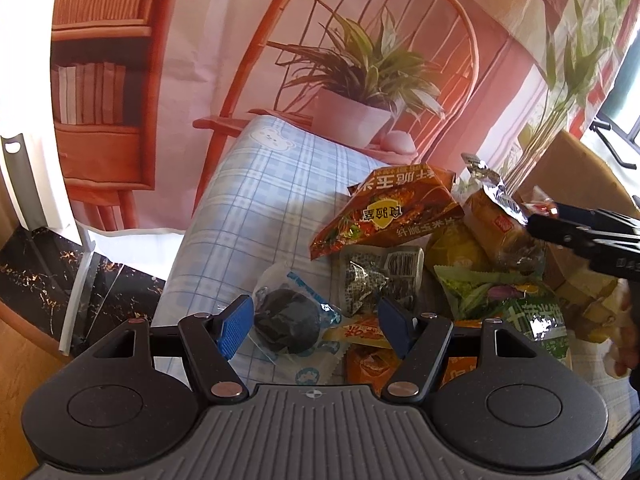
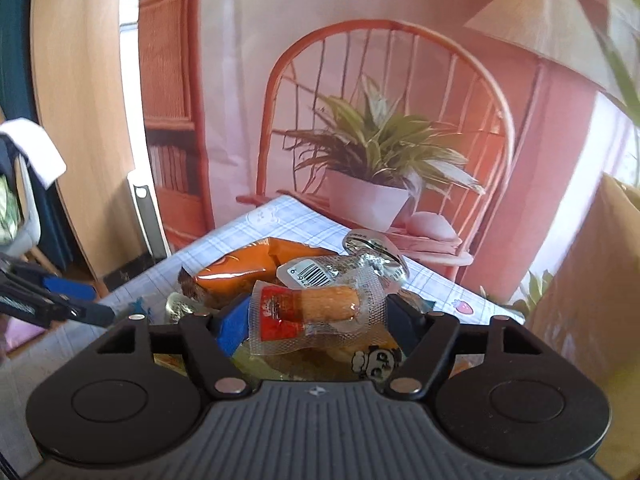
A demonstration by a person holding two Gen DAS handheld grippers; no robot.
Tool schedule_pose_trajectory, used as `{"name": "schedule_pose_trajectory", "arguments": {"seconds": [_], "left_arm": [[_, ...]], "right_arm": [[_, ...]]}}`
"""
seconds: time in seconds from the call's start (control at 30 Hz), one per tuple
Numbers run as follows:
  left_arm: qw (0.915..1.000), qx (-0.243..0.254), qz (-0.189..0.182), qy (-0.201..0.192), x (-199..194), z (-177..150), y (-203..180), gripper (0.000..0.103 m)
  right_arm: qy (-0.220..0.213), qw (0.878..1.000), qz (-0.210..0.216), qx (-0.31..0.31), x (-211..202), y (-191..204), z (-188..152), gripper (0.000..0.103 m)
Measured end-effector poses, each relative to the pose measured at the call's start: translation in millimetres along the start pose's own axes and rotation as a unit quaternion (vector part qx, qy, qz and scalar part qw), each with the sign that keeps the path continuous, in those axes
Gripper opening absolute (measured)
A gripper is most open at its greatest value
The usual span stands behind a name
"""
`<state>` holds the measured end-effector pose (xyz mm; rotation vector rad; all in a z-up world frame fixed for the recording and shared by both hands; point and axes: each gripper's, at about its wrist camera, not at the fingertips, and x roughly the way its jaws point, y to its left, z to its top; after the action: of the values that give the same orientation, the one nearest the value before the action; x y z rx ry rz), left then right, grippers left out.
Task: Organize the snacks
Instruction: 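Grasp the black wrapped candy with the left tool while the right tool grasps the sausage packet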
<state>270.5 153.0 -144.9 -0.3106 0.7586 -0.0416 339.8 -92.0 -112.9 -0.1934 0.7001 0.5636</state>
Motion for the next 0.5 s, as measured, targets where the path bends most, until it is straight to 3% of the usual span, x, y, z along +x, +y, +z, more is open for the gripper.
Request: {"name": "schedule_pose_trajectory", "arguments": {"seconds": [0.13, 0.23, 0.33, 0.5], "left_arm": [[0.9999, 0.006, 0.013, 0.009, 8, -1, -2, 0.071], [0.9987, -0.005, 0.046, 0.021, 16, 3, -2, 0.071], [0.9957, -0.041, 0.074, 0.038, 19, 6, 3, 0.071], [0.9905, -0.102, 0.07, 0.061, 28, 12, 12, 0.071]], "right_arm": [[-0.017, 1.0, -0.002, 0.024, -18, 0, -7, 0.073], [-0.026, 0.998, -0.004, 0.051, -27, -2, -14, 0.073], [-0.032, 0.997, -0.002, 0.077, -33, -5, -21, 0.073], [-0.038, 0.996, -0.005, 0.087, -42, -6, -27, 0.073]]}}
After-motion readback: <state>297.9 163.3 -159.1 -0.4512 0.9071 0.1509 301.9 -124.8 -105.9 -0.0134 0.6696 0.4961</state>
